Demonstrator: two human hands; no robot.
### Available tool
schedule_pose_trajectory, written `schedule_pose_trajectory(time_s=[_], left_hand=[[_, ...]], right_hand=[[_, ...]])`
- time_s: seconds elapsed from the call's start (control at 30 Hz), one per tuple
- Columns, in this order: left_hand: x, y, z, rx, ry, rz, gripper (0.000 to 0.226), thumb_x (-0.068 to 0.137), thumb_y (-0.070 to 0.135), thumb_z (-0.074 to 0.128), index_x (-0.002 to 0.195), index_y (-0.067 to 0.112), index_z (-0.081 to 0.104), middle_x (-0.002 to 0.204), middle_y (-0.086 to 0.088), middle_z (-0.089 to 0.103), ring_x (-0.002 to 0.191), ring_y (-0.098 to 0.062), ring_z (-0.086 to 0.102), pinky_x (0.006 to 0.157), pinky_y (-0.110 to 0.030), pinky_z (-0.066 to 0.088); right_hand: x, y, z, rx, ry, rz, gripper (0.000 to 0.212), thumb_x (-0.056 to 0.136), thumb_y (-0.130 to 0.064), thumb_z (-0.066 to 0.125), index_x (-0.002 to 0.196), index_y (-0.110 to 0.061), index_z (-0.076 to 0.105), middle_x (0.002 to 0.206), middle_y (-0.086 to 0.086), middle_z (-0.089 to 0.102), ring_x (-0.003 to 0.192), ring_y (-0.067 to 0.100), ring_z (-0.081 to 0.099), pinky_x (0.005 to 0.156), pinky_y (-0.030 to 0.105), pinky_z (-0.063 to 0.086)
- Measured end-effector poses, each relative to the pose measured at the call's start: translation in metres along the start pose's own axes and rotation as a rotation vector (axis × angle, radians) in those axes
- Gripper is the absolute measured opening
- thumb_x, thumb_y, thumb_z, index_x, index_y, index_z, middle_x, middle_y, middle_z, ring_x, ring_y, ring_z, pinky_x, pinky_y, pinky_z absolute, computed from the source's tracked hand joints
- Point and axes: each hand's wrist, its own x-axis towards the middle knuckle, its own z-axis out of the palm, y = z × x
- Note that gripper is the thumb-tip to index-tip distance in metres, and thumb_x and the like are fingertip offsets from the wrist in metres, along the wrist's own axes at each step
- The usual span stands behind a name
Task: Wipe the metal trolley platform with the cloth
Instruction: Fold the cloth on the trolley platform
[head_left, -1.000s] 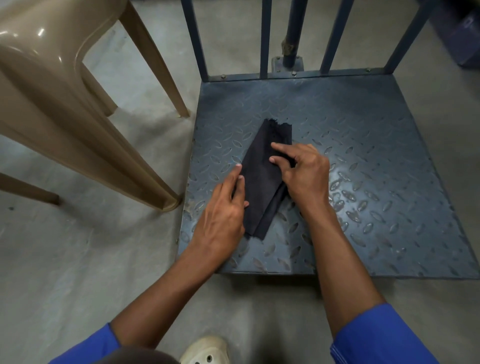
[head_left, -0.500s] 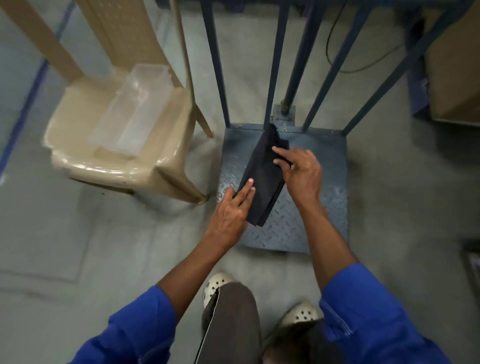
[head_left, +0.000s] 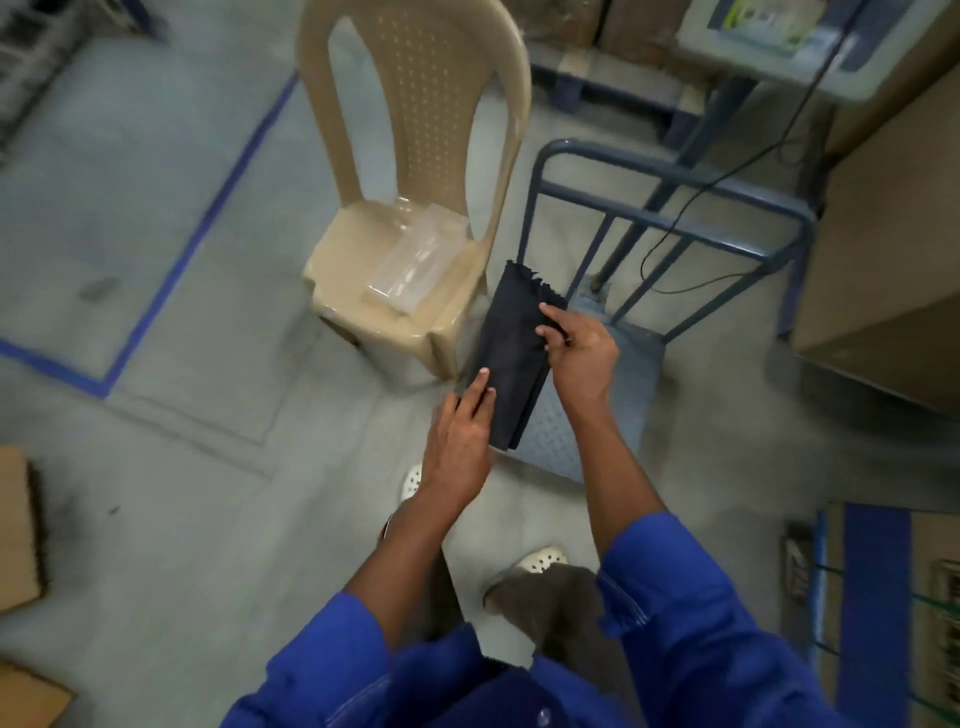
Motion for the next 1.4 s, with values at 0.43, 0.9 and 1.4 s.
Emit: schedule_pose_trajectory(time_s=[0.43, 0.9, 1.4], left_hand=[[0.092, -0.157, -0.093, -0.072, 0.084, 0.056, 0.073, 0.063, -0.018, 0.067, 0.132, 0.004, 0.070, 0.155, -0.005, 0.055, 0.095, -0.029, 0.058, 0.083, -0.043, 0.053], [0.263, -0.351, 0.001, -0.195, 0.016, 0.180, 0.037, 0.077, -0.019, 0.076, 0.109, 0.000, 0.080, 0.130, -0.010, 0.073, 0.089, -0.029, 0.073, 0.086, -0.034, 0.060], [0.350, -0.392, 0.098, -0.251, -0.028, 0.105, 0.027, 0.089, -0.009, 0.068, 0.111, 0.003, 0.077, 0.130, -0.015, 0.067, 0.095, -0.036, 0.074, 0.079, -0.044, 0.063]], right_hand=[[0.085, -0.108, 0.133, -0.035, 0.044, 0.110, 0.025, 0.085, -0.003, 0.081, 0.107, -0.014, 0.081, 0.093, 0.005, 0.075, 0.082, 0.018, 0.070, 0.080, 0.036, 0.059], [0.142, 0.010, 0.356, -0.153, 0.004, 0.288, 0.016, 0.094, -0.014, 0.073, 0.107, -0.023, 0.078, 0.097, 0.002, 0.064, 0.073, 0.019, 0.068, 0.068, 0.043, 0.061], [0.170, 0.109, 0.442, -0.352, -0.011, 0.308, 0.014, 0.089, -0.007, 0.077, 0.101, -0.014, 0.081, 0.095, 0.004, 0.077, 0.089, 0.027, 0.066, 0.079, 0.015, 0.038]])
